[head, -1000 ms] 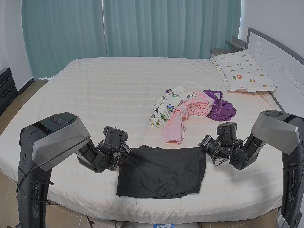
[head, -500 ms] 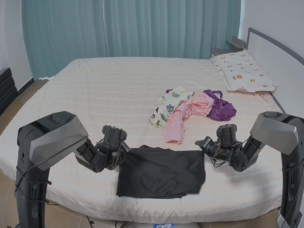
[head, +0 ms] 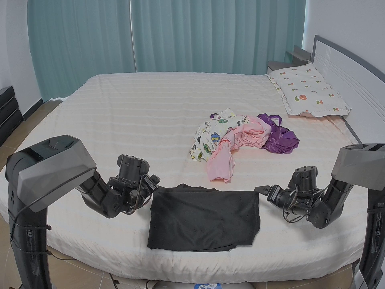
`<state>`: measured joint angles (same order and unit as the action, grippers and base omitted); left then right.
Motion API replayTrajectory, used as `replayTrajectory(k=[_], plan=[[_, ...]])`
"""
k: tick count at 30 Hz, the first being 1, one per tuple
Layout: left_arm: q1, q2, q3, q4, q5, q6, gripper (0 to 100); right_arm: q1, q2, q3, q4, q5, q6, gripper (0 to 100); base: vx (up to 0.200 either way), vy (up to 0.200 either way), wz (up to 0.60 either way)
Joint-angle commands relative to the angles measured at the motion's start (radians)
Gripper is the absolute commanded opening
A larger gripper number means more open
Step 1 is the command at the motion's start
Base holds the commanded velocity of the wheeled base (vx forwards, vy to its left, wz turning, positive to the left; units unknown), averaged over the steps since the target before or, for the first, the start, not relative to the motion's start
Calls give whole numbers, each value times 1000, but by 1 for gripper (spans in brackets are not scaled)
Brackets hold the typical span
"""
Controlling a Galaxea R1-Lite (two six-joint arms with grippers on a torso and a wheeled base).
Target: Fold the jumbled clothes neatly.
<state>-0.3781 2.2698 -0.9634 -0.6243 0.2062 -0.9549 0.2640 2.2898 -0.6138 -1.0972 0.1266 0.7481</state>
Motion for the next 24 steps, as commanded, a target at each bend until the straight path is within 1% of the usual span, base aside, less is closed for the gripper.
replayTrajectory(k=[1, 2, 3, 5, 6, 8, 12, 14, 18, 19, 24], plan=[[-5, -150, 160, -51, -21, -15, 100, 49, -27, 155, -76, 41, -78, 100, 0, 0, 0], [-7, -154, 166, -52, -22, -19, 100, 53, -27, 161, -78, 41, -81, 100, 0, 0, 0], [-19, -181, 204, -54, -28, -47, 100, 66, -24, 187, -84, 44, -101, 100, 0, 0, 0], [-30, -199, 219, -54, -34, -70, 100, 70, -21, 201, -84, 48, -115, 100, 0, 0, 0], [-35, -222, 238, -52, -44, -108, 100, 80, -18, 215, -89, 67, -136, 100, 0, 0, 0], [-45, -231, 247, -52, -54, -130, 100, 95, -16, 221, -98, 77, -145, 100, 0, 0, 0], [-51, -223, 247, -52, -60, -134, 100, 113, 4, 224, -118, 76, -145, 100, 0, 0, 0], [-48, -222, 247, -52, -68, -137, 100, 135, 39, 213, -127, 74, -145, 100, 0, 0, 0], [-47, -208, 249, -51, -71, -137, 100, 136, 56, 212, -128, 73, -150, 100, 0, 0, 0], [-45, -205, 249, -51, -71, -137, 100, 136, 54, 215, -128, 77, -150, 0, 0, 0, 0], [-48, -199, 249, -52, -71, -137, 100, 136, 71, 213, -130, 73, -153, 0, 0, 0, 0]])
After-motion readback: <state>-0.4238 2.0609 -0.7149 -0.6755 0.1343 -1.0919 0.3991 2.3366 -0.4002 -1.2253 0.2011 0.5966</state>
